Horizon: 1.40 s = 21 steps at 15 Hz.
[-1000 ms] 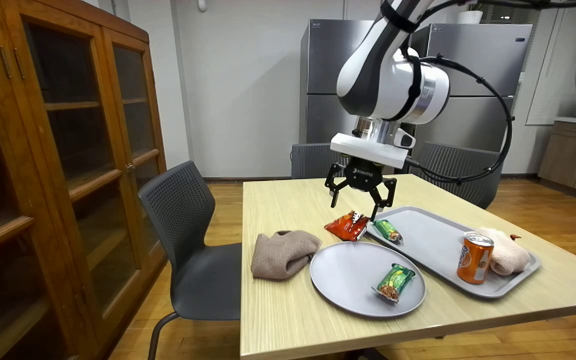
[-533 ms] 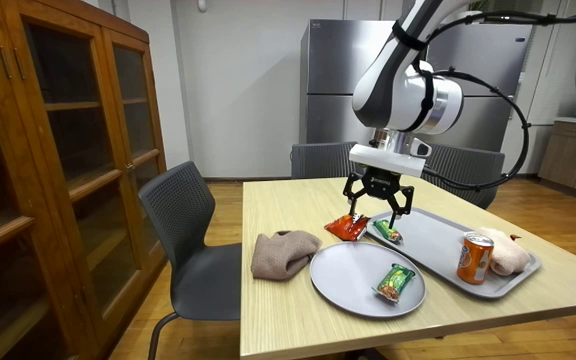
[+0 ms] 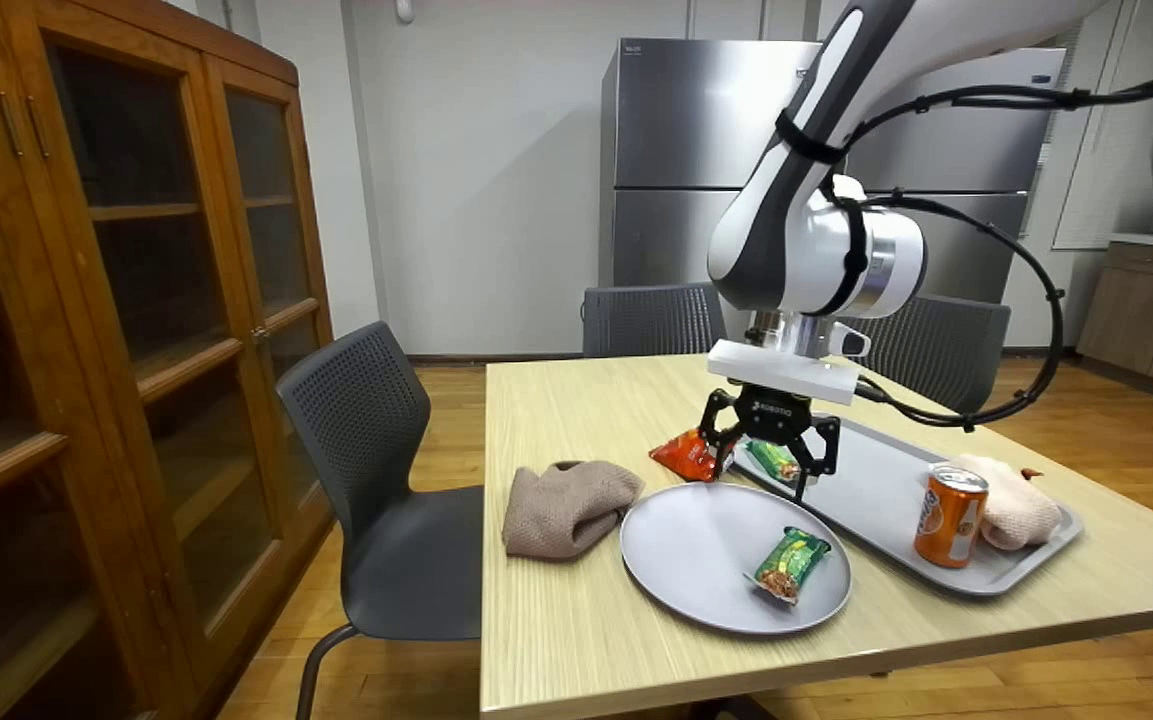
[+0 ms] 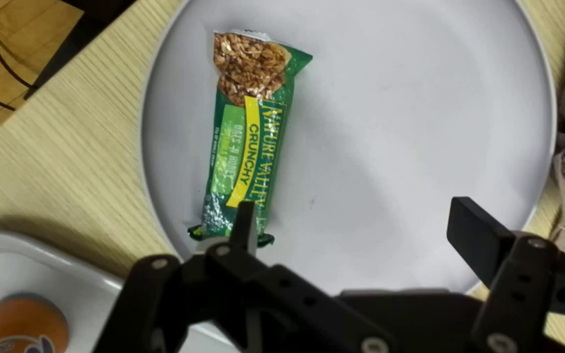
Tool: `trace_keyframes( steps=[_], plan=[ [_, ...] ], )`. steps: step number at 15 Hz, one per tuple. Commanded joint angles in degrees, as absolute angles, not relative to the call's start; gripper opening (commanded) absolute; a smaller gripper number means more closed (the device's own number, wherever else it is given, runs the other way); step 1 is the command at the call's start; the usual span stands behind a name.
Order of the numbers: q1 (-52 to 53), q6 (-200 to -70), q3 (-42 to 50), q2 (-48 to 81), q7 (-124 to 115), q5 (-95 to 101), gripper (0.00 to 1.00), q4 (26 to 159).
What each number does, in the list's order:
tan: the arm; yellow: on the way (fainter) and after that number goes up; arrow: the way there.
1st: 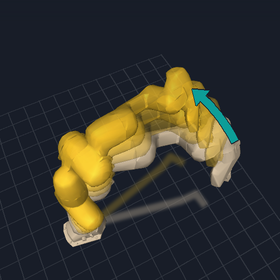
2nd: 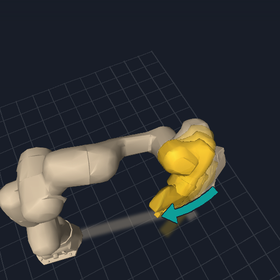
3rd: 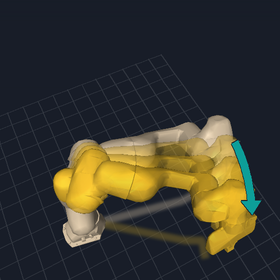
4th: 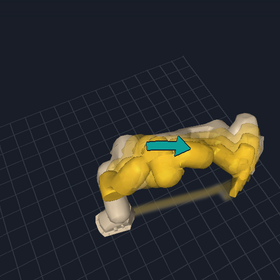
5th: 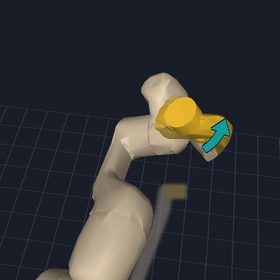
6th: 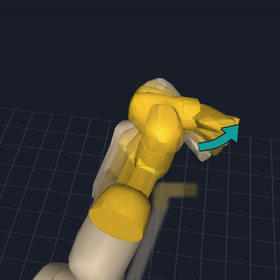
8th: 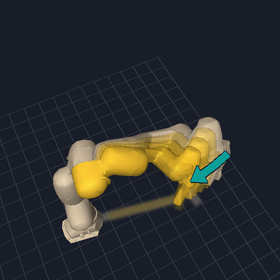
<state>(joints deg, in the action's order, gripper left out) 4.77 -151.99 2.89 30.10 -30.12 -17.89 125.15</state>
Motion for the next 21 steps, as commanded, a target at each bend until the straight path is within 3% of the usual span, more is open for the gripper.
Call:
trace_keyframes(
  steps=[1, 21],
  plan=[
    [5.82, -153.87, 3.15, 31.87, -30.54, -17.37, 1.0, 126.15],
    [9.34, -160.03, 6.21, 36.66, -31.81, -16.8, 1.0, 127.95]
  ],
)
